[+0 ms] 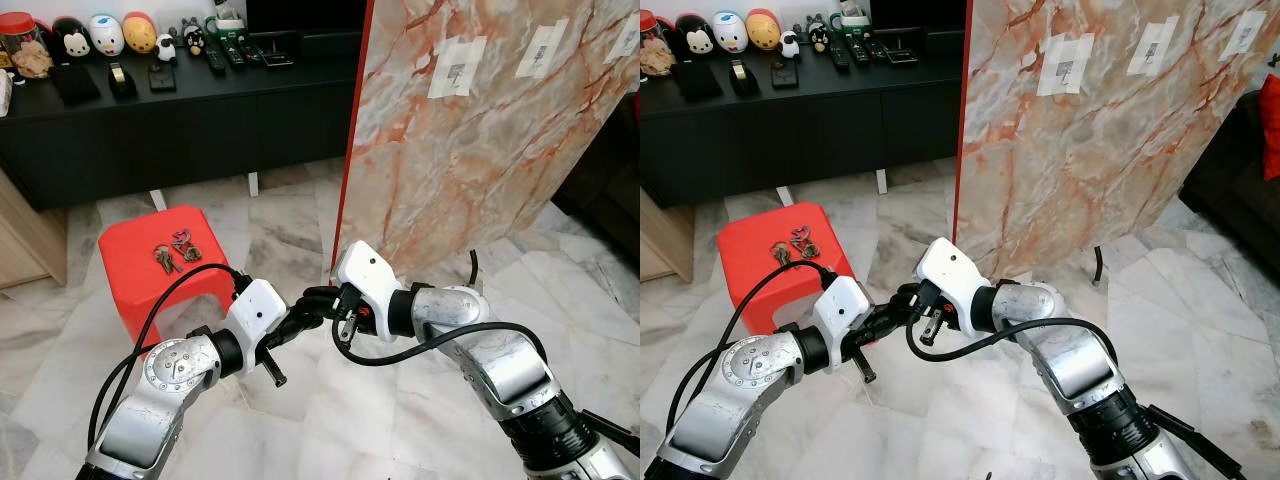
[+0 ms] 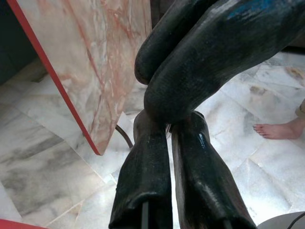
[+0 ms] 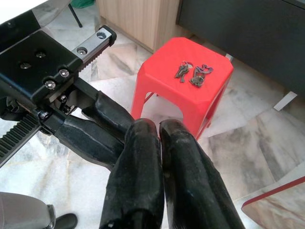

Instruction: Hang keys on a hook

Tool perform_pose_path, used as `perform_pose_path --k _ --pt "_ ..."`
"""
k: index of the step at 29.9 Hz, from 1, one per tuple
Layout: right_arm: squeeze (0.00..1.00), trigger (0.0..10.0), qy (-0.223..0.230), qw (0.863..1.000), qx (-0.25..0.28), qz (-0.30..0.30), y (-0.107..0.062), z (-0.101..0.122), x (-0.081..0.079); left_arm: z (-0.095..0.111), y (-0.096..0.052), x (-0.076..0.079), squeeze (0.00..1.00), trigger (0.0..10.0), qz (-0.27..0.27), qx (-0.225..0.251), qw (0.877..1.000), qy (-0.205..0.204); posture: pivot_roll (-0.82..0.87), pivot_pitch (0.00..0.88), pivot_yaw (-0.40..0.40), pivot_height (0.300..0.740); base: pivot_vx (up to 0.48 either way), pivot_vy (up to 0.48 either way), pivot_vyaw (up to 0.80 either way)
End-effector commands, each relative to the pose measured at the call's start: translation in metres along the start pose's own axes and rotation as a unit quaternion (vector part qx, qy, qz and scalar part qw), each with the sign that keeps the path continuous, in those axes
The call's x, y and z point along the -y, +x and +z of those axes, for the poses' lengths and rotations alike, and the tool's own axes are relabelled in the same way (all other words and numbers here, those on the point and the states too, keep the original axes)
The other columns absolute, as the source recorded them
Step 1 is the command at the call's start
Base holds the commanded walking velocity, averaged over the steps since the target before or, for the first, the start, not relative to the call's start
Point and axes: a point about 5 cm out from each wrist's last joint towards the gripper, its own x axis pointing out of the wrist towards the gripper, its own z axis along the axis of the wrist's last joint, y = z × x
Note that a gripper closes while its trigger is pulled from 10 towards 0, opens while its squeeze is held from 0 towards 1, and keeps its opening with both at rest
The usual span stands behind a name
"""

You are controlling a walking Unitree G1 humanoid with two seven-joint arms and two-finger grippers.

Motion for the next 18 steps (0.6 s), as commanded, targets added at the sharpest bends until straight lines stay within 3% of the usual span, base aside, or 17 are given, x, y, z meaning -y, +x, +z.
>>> perform_pose_path --k 1,11,12,13,14,18 --pt "0.0 0.0 -0.002 1.0 0.0 -0.012 -0.004 0.0005 0.0054 -0.0028 -0.0001 -0.0005 0.0 0.0 0.001 -0.005 1.0 -0.002 0.14 0.139 -0.126 0.74 0.0 0.0 0.0" --pt "0.0 0.0 -0.002 1.0 -0.002 -0.013 -0.0042 0.0 0.0054 -0.0004 0.0008 -0.0024 0.0 0.0 0.009 0.003 1.0 -0.004 0.14 0.138 -0.126 0.74 0.0 0.0 0.0" --pt "0.0 0.7 -0.004 1.0 -0.003 -0.015 -0.0042 -0.0002 0.0057 -0.0003 0.0009 -0.0024 0.0 0.0 0.009 0.004 1.0 -0.004 0.14 0.138 -0.126 0.74 0.0 0.0 0.0" --pt "0.0 6.4 -0.006 1.0 -0.004 -0.017 -0.0042 -0.0004 0.0062 -0.0002 0.001 -0.0024 0.0 0.0 0.009 0.004 1.0 -0.004 0.14 0.138 -0.126 0.74 0.0 0.0 0.0" --pt "0.0 10.0 -0.008 1.0 -0.006 -0.021 -0.0041 -0.0008 0.0069 0.0 0.0011 -0.0023 0.0 0.0 0.009 0.005 1.0 -0.004 0.14 0.138 -0.126 0.74 0.0 0.0 0.0" --pt "0.0 10.0 -0.003 1.0 -0.006 -0.026 -0.0037 -0.0011 0.0083 0.0002 0.0011 -0.0026 0.0 0.0 0.01 0.005 1.0 -0.004 0.14 0.138 -0.126 0.74 0.0 0.0 0.0"
